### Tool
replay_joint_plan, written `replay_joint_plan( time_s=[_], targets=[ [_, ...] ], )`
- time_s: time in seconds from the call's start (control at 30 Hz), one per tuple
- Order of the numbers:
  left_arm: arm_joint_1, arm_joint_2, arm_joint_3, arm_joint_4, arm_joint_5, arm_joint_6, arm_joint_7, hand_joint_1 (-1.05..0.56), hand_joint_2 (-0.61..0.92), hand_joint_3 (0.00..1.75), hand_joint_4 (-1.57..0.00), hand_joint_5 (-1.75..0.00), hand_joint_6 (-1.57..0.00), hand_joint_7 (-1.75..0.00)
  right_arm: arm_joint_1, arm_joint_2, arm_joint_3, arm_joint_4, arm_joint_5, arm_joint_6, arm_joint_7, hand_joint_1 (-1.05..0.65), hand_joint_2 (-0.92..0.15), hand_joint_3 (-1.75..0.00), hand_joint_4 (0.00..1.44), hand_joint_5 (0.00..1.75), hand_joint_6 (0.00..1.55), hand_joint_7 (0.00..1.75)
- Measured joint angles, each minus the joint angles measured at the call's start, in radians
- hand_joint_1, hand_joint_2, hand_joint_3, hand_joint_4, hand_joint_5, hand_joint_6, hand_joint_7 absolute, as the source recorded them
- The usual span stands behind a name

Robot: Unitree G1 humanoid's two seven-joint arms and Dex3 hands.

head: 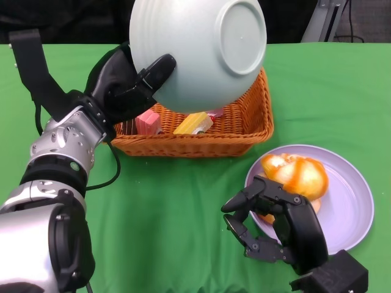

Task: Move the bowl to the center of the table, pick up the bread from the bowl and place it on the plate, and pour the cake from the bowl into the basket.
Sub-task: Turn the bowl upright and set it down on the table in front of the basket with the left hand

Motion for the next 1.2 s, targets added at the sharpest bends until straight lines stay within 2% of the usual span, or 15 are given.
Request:
replay_joint_plan(
  time_s=[0.17,0.33,0.43,0.8,0.87,0.97,1.03,1.2],
  targets=[
    [0.000,-0.002,-0.002,-0.001,0.000,-0.012,0.000,-0.09,0.58,1.23,-0.75,-1.75,-0.81,-1.48,0.000,0.000,0.000,0.000,0.000,0.000,0.000,-0.11,-0.53,-0.77,0.82,1.43,0.80,1.08],
    [0.001,-0.004,-0.052,-0.033,0.044,-0.161,0.003,-0.09,0.56,1.23,-0.74,-1.75,-0.74,-1.59,0.000,0.000,0.000,0.000,-0.001,0.000,-0.002,-0.12,-0.53,-0.78,0.83,1.43,0.81,1.08],
    [0.005,-0.004,-0.080,-0.042,0.063,-0.245,0.003,-0.08,0.56,1.25,-0.74,-1.75,-0.72,-1.61,0.000,0.000,0.000,0.000,-0.007,0.000,-0.006,-0.13,-0.53,-0.78,0.83,1.44,0.81,1.08],
    [0.075,0.017,-0.186,-0.066,0.194,-0.634,0.016,-0.02,0.62,1.11,-0.87,-1.58,-0.86,-1.37,0.000,0.000,-0.001,-0.002,-0.003,0.000,0.000,-0.14,-0.57,-0.70,0.83,1.42,0.82,1.06],
    [0.077,0.024,-0.201,-0.072,0.210,-0.684,0.018,-0.02,0.64,1.09,-0.86,-1.59,-0.86,-1.36,0.000,0.000,0.000,-0.002,-0.003,0.000,0.000,-0.14,-0.57,-0.70,0.83,1.42,0.82,1.06],
    [0.092,0.035,-0.222,-0.075,0.235,-0.767,0.032,-0.02,0.74,0.93,-0.78,-1.66,-0.79,-1.39,0.000,0.000,-0.001,-0.002,-0.010,0.000,-0.004,-0.14,-0.57,-0.70,0.83,1.42,0.82,1.06],
    [0.111,0.048,-0.246,-0.080,0.266,-0.836,0.054,-0.01,0.76,0.90,-0.76,-1.67,-0.77,-1.42,0.000,0.000,-0.001,-0.002,-0.010,0.000,-0.004,-0.13,-0.57,-0.71,0.82,1.41,0.82,1.06],
    [0.157,0.077,-0.280,-0.079,0.333,-0.993,0.128,0.01,0.66,1.05,-0.68,-1.74,-0.71,-1.53,0.000,0.000,-0.001,-0.002,-0.008,0.000,-0.002,-0.13,-0.57,-0.72,0.81,1.42,0.81,1.07]
  ],
)
